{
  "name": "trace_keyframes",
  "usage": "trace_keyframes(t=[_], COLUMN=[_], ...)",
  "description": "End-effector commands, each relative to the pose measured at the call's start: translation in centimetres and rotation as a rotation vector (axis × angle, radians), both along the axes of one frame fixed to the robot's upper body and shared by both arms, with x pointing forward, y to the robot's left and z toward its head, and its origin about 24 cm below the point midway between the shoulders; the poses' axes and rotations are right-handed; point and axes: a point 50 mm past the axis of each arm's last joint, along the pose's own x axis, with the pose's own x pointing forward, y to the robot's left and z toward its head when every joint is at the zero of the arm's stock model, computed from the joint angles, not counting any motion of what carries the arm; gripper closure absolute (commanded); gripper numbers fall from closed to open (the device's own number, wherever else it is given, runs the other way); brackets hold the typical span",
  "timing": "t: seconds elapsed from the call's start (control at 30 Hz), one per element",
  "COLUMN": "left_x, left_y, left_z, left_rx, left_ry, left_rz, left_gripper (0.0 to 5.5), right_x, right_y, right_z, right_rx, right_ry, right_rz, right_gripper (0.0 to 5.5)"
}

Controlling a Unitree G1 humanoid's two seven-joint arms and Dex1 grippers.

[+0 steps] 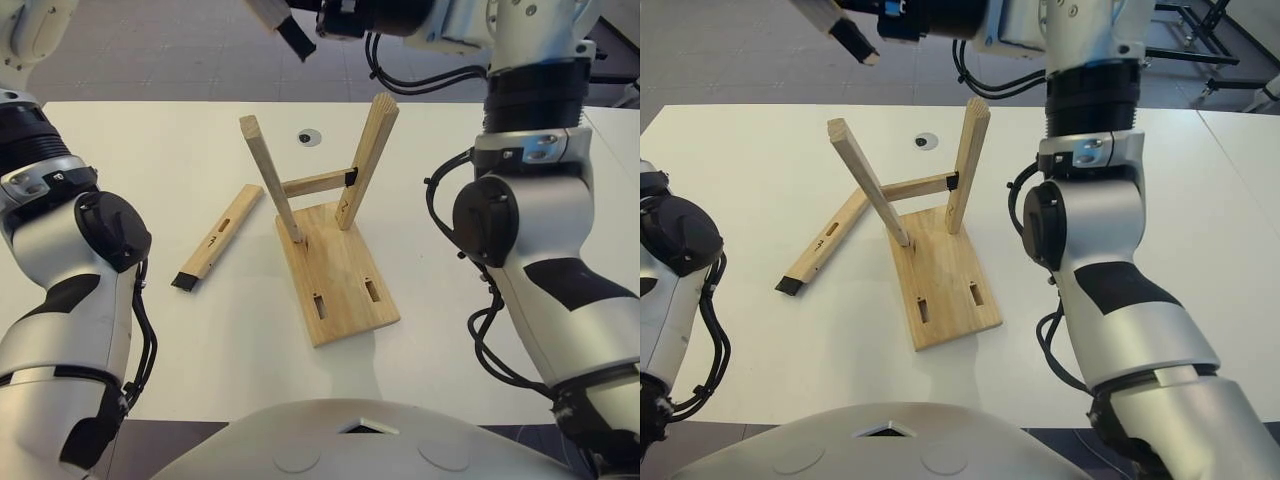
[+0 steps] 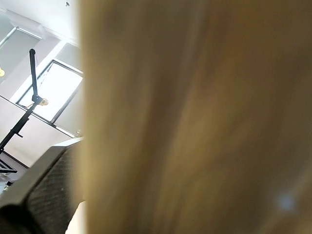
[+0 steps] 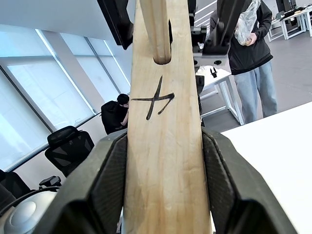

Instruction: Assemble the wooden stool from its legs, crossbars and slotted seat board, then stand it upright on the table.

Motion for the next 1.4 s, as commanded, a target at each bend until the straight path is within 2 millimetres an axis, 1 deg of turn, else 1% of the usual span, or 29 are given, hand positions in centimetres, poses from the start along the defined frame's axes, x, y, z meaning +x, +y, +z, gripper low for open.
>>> trace_keyframes(t=[0.03,0.3,0.53,0.73,1.1,1.23,1.4], left_x=[-0.7,-0.9,-1.6,-2.1,-2.0,-1.9,-1.8], left_y=[-0.3,-0.6,0.5,0.4,0.3,0.3,0.8], left_z=[0.3,-1.9,-2.2,-2.2,-2.3,-3.0,-3.5], left_rx=[0.066,0.102,0.093,0.091,0.087,0.121,0.138], left_ry=[-0.015,0.043,0.058,0.060,0.075,0.089,0.105], left_rz=[-0.008,-0.046,-0.016,-0.013,0.006,0.016,0.039], left_gripper=[1.48,1.48,1.48,1.48,3.27,3.33,3.36], right_x=[-0.7,-0.7,-0.7,-0.7,-0.9,-0.8,-0.8], right_y=[0.3,0.2,0.2,-0.1,-0.1,-0.1,0.0], right_z=[-0.3,-0.5,-0.5,-0.6,-0.8,-0.7,-0.8], right_rx=[0.005,0.026,0.030,0.030,0.030,0.039,0.068], right_ry=[-0.009,-0.002,0.006,0.008,0.010,0.006,-0.043], right_rz=[0.012,0.004,-0.004,-0.020,-0.014,-0.020,-0.045], right_gripper=[3.46,3.46,3.46,3.46,3.46,3.46,3.46])
